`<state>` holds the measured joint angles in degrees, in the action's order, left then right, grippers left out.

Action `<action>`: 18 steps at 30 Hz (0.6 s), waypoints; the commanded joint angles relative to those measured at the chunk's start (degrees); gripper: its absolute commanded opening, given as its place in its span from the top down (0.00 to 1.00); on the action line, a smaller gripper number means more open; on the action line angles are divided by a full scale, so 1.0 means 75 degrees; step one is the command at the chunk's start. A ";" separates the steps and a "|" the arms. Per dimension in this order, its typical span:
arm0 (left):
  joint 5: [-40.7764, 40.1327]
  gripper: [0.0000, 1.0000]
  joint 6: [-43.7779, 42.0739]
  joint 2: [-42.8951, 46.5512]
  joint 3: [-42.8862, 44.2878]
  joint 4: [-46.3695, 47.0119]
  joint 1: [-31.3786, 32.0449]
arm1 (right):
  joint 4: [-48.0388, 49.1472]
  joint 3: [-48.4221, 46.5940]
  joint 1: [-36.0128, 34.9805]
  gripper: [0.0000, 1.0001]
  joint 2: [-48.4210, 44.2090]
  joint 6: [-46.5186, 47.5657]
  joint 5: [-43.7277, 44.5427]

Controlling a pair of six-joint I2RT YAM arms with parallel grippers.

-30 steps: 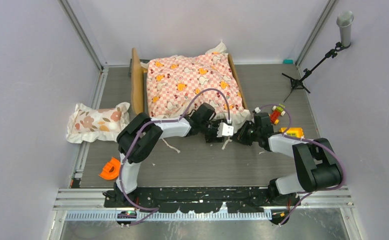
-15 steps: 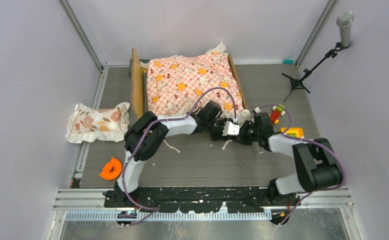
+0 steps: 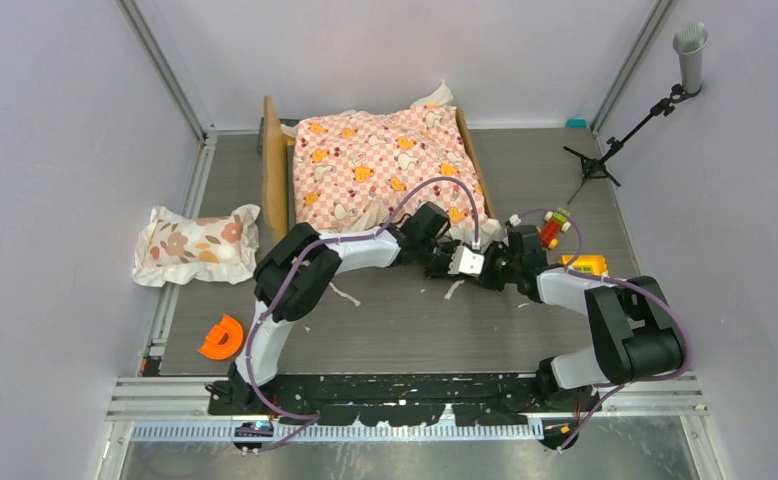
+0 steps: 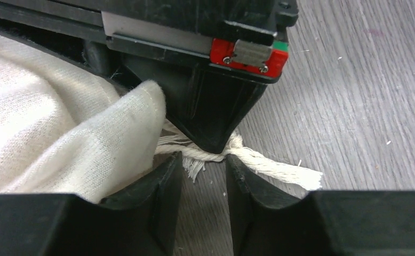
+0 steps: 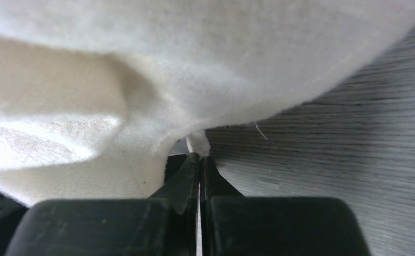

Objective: Set up the pet bed
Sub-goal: Tie the ropes to the bed frame.

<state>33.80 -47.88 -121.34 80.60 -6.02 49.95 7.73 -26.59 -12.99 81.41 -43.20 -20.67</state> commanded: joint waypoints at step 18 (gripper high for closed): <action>-0.0144 1.00 -0.0097 0.0027 0.0044 -0.1018 0.0102 | -0.1384 -0.0050 -0.0011 0.62 -0.1808 0.0394 0.1146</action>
<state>33.80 -51.24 -121.73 82.28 -11.27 50.50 2.79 -26.65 -12.99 76.29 -41.85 -17.21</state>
